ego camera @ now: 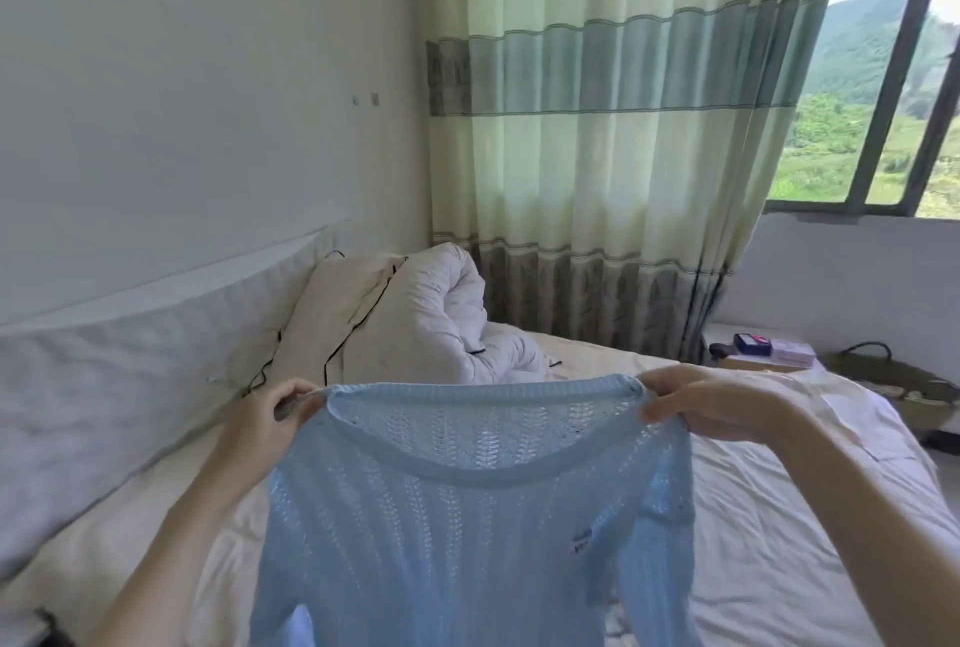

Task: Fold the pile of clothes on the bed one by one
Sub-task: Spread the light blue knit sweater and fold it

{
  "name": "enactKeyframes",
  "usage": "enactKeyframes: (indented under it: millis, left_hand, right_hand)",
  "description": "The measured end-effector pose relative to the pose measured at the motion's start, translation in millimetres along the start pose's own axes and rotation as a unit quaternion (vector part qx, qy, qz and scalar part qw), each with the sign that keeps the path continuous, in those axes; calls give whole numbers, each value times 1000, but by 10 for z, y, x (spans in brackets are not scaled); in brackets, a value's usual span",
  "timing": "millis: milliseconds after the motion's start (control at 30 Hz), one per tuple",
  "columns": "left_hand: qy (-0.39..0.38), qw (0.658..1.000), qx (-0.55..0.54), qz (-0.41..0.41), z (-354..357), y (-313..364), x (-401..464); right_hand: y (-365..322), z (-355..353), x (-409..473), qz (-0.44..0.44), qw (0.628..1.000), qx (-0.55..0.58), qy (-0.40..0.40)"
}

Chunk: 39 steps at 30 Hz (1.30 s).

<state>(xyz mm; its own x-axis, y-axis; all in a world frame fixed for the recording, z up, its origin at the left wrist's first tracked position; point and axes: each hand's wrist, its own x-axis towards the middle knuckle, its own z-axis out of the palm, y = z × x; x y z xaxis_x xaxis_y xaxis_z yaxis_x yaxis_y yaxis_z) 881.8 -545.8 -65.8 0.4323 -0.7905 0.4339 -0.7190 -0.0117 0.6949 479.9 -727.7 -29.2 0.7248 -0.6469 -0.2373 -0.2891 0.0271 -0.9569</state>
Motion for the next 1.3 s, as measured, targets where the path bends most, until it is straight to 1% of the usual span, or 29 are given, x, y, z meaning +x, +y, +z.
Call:
enactKeyframes:
  millis: [67,100,167,233,300,400,500,567,667,700,767,833,900,1000,1067,1133,1233,1300]
  left_hand:
    - [47,999,-6,1,-96,-7,-323]
    - [71,997,-14,0,-149,-2,-469]
    - [112,993,-38,-9,-277,56,-717]
    - [145,988,-51,-8,-427,157,-902]
    - [181,982,-52,9,-587,303,-1010]
    - [235,969,-61,44,-818,528,-1046]
    - [274,956,-65,87,-985,649,-1016]
    - [288,949,-62,110,-1038,658,-968]
    - [292,947,-59,122,-1030,579,-851]
    - [290,946,-46,134,-1007,530,-803]
    - [281,948,2,152,-932,391,-709]
    - [259,953,58,148,-835,184,-638]
    - [223,961,105,127,-674,-146,-535]
    - [165,973,151,61,-334,-754,-285]
    - [133,976,171,37,-89,-1177,-16]
    - [99,978,185,10,172,-1606,326]
    - [55,972,226,-21,606,-2333,906]
    - [26,965,255,-59,940,-2827,1217]
  right_hand:
    - [144,273,-142,-42,994,-12,95]
    - [215,400,-227,-70,986,-27,149]
    - [298,640,-430,-128,964,-50,226]
    - [277,842,-638,-189,942,-28,277]
    - [151,995,-814,-251,911,-8,326]
    - [-118,1141,-1000,-333,860,-43,385]
    - [-355,1225,-1065,-395,803,-89,438]
    - [-452,1260,-1018,-423,757,-114,485]
    - [-505,1267,-812,-432,690,-174,555]
    - [-508,1255,-716,-431,673,-200,566]
    - [-476,1228,-482,-427,656,-248,571]
    - [-370,1216,-238,-412,652,-297,563]
    - [-171,1190,114,-375,664,-341,550]
    - [229,1151,832,-300,712,-397,495]
    - [476,1101,1425,-266,739,-421,455]
    - [694,1025,2087,-223,767,-427,424]
    - [1043,926,3165,-149,813,-412,383]
    - [1347,904,3820,-108,832,-409,359]
